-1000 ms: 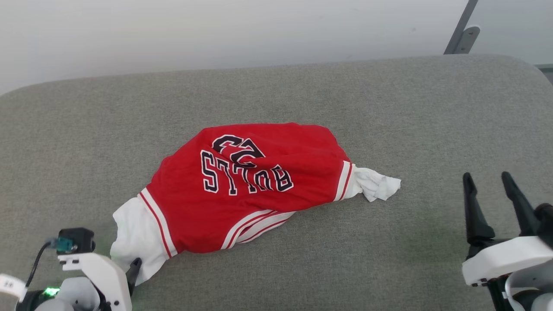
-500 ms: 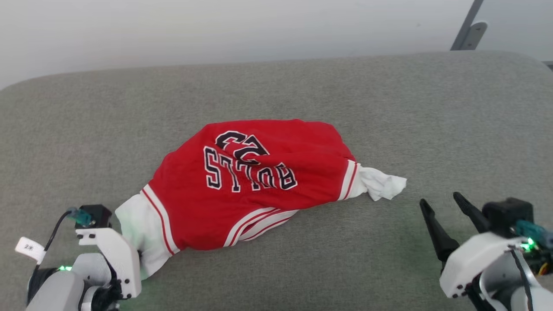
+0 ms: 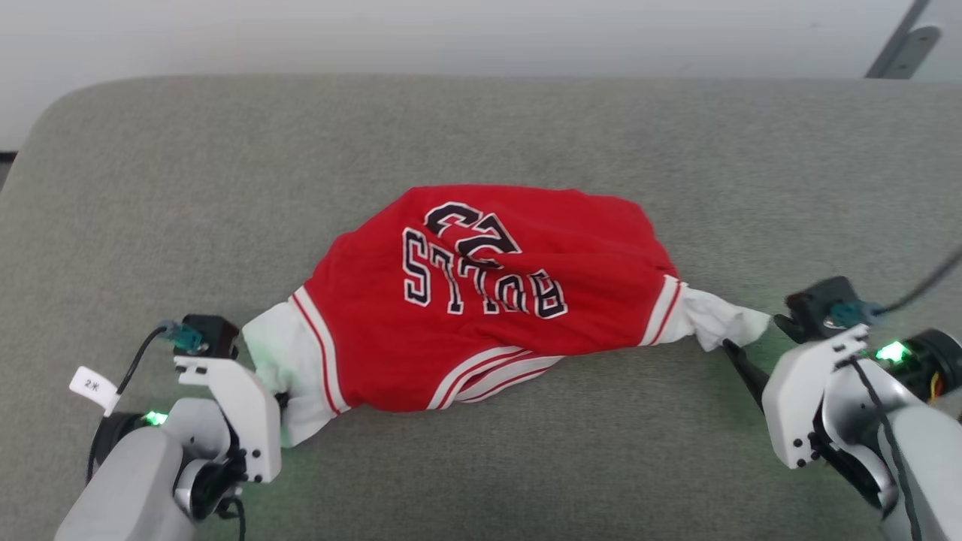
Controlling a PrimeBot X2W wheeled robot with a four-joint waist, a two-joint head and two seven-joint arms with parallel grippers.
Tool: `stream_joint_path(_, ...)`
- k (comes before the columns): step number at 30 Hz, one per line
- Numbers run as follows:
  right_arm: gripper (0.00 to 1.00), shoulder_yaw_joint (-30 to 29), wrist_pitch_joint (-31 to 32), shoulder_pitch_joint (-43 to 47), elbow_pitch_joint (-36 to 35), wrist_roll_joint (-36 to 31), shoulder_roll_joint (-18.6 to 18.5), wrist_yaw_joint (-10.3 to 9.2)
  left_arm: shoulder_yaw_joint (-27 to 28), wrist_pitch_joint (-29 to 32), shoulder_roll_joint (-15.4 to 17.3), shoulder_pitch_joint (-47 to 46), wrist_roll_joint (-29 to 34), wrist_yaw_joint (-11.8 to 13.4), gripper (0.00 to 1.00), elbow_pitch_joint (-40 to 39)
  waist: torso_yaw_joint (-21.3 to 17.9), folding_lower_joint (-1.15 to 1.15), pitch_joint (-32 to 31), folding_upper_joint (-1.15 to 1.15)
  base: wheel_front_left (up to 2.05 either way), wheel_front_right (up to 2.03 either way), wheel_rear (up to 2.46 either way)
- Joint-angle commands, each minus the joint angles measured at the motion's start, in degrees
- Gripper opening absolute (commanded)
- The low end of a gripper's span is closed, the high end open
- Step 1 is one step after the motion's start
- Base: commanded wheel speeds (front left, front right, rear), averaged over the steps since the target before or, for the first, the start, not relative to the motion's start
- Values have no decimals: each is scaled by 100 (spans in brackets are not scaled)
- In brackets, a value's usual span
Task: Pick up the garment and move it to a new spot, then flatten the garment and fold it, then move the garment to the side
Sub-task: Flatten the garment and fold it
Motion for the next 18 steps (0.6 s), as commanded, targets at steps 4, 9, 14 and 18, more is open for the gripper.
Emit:
stream_joint_path(4, 100, 526, 91, -563, 545, 148, -232, -5, -147, -107, -204, -175, -3, -77, 0, 158, 204, 0, 190, 0, 0, 0, 0)
stream_joint_path(9, 100, 1184, 81, -1161, 1315, 274, -313, -4, -202, -211, -244, -369, -3, -119, 0, 266, 325, 0, 349, 0, 0, 0, 0)
stream_joint_path(14, 28, 1799, 238, -1522, 2091, 647, -238, -5, -247, -294, -280, -492, -49, -146, 0, 413, 390, 0, 441, 0, 0, 0, 0)
stream_joint_path(18, 0, 2028, 284, -1704, 2346, 1091, -310, -10, -292, -281, -254, -533, -109, -174, 0, 522, 402, 0, 417, 0, 0, 0, 0)
